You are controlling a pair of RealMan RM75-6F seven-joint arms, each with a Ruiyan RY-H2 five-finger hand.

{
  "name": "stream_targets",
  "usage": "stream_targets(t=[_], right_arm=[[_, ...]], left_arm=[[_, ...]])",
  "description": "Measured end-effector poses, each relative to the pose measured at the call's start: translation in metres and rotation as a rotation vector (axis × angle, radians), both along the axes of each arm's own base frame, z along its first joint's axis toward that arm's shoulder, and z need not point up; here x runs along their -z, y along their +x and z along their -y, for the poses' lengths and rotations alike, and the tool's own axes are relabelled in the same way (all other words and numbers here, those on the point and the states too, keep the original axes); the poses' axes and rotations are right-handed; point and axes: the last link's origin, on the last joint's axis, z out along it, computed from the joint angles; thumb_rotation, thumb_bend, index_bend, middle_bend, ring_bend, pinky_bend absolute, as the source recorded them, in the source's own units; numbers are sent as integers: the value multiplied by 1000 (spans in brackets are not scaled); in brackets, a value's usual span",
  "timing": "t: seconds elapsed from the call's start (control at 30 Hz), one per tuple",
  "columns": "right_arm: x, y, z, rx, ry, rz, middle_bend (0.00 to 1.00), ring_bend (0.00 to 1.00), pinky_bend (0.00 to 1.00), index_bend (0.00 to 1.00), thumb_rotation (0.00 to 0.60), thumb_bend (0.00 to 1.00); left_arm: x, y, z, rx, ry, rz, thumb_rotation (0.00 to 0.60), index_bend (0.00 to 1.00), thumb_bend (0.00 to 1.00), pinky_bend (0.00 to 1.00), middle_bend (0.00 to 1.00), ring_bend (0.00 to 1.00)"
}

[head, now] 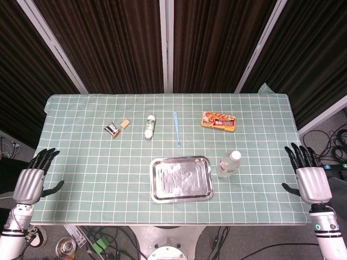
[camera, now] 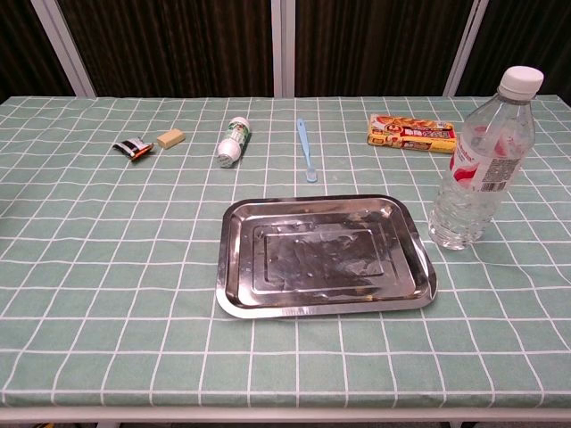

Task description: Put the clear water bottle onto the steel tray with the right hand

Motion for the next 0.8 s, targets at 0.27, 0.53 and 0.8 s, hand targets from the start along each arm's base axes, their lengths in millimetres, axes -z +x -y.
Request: stream_targets(t=[0.27, 0.53, 0.8], right_arm=[[-3, -1, -3, 2, -1, 38, 8, 0, 0, 0, 600, 0], [0, -5, 7, 46, 46, 351, 14, 0, 0, 0, 600, 0], [21, -13, 28, 115, 145, 929, 12, 0, 0, 0, 600, 0]], left_arm=[[4, 6, -2, 14, -3, 13, 600, 163, 256, 188, 180, 87], [4, 4, -4, 5, -8, 10, 600, 163, 256, 189, 180, 87], [8, -2, -4, -7, -19, 7, 600, 163, 256, 189, 180, 87]])
